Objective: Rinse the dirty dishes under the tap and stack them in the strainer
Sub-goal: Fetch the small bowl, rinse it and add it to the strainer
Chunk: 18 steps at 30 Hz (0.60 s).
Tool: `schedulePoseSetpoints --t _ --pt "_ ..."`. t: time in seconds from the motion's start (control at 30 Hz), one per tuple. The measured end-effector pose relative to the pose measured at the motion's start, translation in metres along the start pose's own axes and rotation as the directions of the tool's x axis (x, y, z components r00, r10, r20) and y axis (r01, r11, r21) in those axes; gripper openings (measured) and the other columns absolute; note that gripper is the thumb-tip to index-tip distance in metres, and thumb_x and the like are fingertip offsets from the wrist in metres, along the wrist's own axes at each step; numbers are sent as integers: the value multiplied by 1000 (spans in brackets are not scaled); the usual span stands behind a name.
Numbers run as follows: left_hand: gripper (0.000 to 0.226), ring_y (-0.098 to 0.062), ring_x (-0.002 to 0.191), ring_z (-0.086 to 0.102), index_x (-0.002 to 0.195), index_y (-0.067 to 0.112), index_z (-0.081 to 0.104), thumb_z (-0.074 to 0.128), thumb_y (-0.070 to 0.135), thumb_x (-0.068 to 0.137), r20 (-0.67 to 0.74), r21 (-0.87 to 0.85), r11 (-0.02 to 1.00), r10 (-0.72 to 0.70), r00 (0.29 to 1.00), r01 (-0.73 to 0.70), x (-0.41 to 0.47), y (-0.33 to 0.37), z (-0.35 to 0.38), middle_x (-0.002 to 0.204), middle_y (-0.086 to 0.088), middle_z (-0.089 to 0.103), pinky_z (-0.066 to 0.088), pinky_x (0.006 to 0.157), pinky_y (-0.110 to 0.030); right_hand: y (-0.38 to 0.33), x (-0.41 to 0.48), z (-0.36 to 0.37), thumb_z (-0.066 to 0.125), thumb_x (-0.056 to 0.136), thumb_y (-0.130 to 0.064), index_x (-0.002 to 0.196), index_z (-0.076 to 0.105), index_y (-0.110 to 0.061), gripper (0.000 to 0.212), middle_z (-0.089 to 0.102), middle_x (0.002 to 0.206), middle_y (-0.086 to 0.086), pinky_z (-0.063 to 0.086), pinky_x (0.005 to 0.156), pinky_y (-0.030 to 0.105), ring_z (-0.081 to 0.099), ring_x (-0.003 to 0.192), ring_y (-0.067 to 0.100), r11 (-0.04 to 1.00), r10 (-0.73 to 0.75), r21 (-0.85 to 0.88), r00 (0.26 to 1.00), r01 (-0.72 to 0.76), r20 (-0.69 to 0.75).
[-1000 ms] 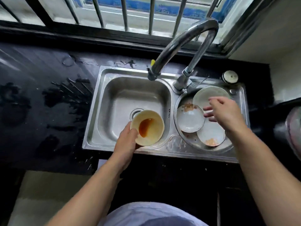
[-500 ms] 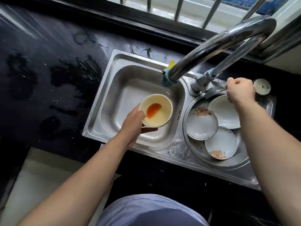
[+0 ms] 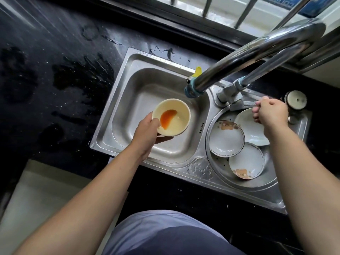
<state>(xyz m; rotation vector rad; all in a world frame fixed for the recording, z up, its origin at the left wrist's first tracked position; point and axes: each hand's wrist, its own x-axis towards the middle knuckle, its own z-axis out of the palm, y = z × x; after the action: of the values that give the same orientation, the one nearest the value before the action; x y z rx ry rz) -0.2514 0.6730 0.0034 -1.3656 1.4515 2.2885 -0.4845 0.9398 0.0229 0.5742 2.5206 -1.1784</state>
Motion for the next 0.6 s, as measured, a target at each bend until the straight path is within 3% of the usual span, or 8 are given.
schedulePoseSetpoints --t 0.07,0.13,0.23,0.27,0.33,0.4,0.5,0.6 --pt "42 -35 104 71 121 19 68 43 9 89 3 26 1000 -4 1000 4 4 3 -2 123 -16 66 66 76 -42 -6 -12 -9 39 99 -37 100 58 -17 28 73 70 4 42 46 25 51 34 10 1000 2 28 1000 -2 -16" --pt "46 -37 107 71 127 20 67 47 11 87 9 38 999 -12 1000 12 9 5 -5 125 -17 67 66 77 -42 -12 -38 -15 39 93 -40 103 55 -19 29 75 74 6 46 52 30 55 39 13 1000 -16 -12 998 15 -61" --pt "53 -38 110 71 129 25 68 58 22 77 23 93 996 -15 1000 12 14 10 -8 122 -18 70 66 84 -48 -19 -104 -1 44 88 -37 90 63 -28 21 73 78 -1 49 68 32 64 66 19 946 -277 -170 961 274 11" --pt "56 -37 110 72 127 28 69 61 26 72 31 117 993 -11 999 7 14 11 -9 120 -16 71 66 84 -49 -21 -127 13 46 88 -31 89 68 -27 23 72 82 -4 48 71 30 64 74 16 880 -409 -205 903 429 134" --pt "57 -35 108 73 124 33 71 62 30 67 44 153 988 -1 999 -6 15 14 -10 115 -13 74 66 82 -47 -27 -162 49 48 84 -25 98 76 -21 31 71 96 -3 47 79 28 62 88 12 695 -567 -213 705 687 426" --pt "54 -32 104 75 126 37 70 62 25 74 59 181 983 14 998 -25 15 16 -10 109 -11 77 67 80 -44 -36 -171 89 50 87 -19 114 73 -15 36 69 117 3 50 90 32 62 105 19 579 -520 -237 577 780 630" --pt "52 -29 97 75 131 40 69 70 28 80 79 227 972 42 996 -59 14 18 -9 105 -12 75 67 82 -45 -51 -166 139 56 95 -11 121 67 -9 29 67 121 12 46 86 31 61 111 28 411 -371 -375 528 831 764" --pt "51 -27 101 74 121 53 69 77 34 74 34 216 974 69 997 -75 15 25 -15 117 -13 73 67 77 -40 -56 -174 153 54 92 -2 124 65 -10 34 68 117 12 46 83 31 61 107 29 481 -327 -270 457 834 827"
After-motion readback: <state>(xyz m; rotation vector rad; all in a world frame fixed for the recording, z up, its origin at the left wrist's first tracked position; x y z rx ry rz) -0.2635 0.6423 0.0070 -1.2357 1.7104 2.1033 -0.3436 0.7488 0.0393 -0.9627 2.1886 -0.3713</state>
